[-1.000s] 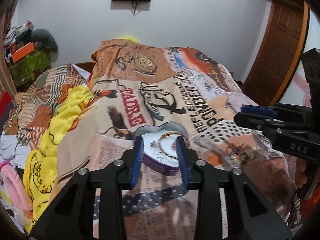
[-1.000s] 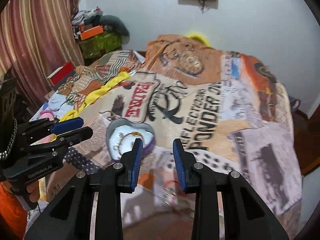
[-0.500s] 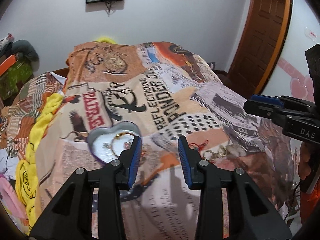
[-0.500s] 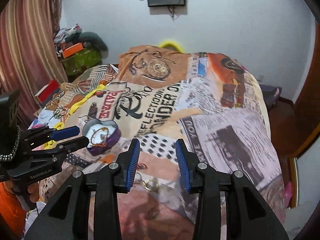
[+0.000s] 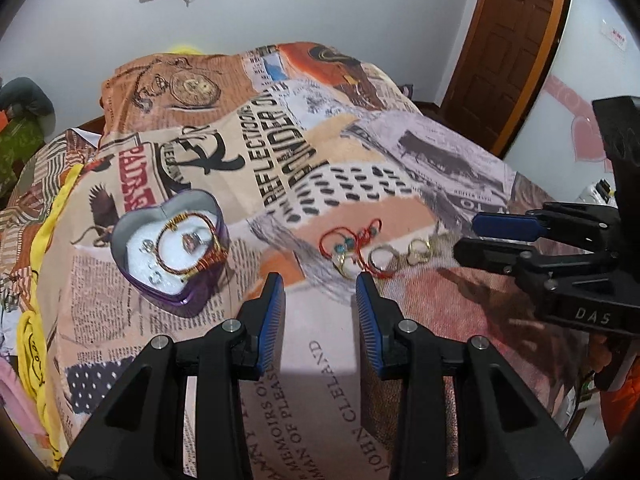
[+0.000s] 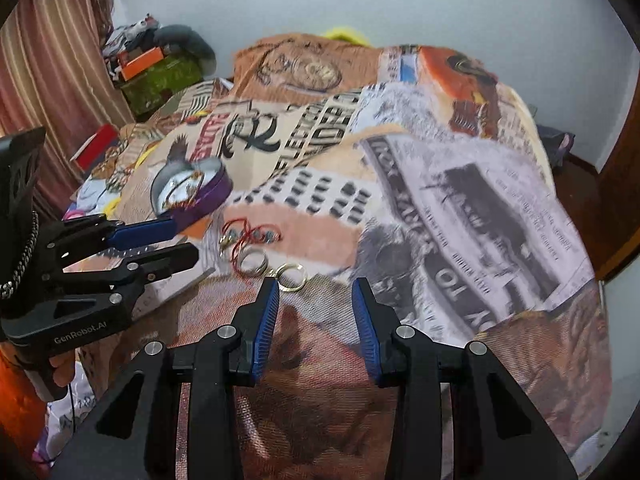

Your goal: Organize jewelry

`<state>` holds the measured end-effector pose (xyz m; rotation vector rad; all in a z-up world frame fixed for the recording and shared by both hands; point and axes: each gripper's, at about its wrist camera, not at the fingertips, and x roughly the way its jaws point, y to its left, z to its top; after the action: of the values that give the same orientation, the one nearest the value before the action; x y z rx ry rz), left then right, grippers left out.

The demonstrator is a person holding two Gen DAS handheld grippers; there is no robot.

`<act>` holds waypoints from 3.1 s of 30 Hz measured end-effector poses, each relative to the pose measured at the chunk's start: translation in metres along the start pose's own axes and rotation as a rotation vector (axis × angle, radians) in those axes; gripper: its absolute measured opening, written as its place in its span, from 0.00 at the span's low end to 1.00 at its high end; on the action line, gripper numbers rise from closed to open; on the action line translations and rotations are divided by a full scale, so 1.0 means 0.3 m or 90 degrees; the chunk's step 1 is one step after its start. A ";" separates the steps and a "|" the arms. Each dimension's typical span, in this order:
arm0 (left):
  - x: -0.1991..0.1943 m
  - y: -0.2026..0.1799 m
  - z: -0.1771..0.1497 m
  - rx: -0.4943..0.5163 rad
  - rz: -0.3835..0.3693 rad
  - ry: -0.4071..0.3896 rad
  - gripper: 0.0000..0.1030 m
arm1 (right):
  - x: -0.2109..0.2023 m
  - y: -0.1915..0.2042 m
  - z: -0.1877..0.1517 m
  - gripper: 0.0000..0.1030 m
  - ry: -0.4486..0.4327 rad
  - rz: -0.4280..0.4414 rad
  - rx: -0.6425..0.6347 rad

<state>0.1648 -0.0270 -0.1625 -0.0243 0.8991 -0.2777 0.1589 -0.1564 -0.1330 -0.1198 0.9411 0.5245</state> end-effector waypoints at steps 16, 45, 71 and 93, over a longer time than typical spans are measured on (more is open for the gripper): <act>0.037 0.018 -0.001 0.005 -0.012 0.010 0.36 | 0.088 0.032 0.018 0.33 0.026 0.030 -0.028; 0.095 0.013 0.041 -0.021 -0.073 -0.003 0.05 | 0.059 0.016 -0.001 0.08 -0.008 0.043 -0.025; -0.048 0.028 -0.008 -0.023 -0.044 -0.053 0.05 | 0.098 -0.004 -0.007 0.23 0.002 0.025 -0.024; -0.200 0.120 0.023 -0.044 0.001 -0.127 0.05 | -0.087 0.109 0.115 0.23 -0.115 0.049 -0.028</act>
<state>0.1430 0.0220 -0.1170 -0.1140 0.7098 -0.2381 0.1564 -0.1266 -0.0876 -0.0751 0.7605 0.6173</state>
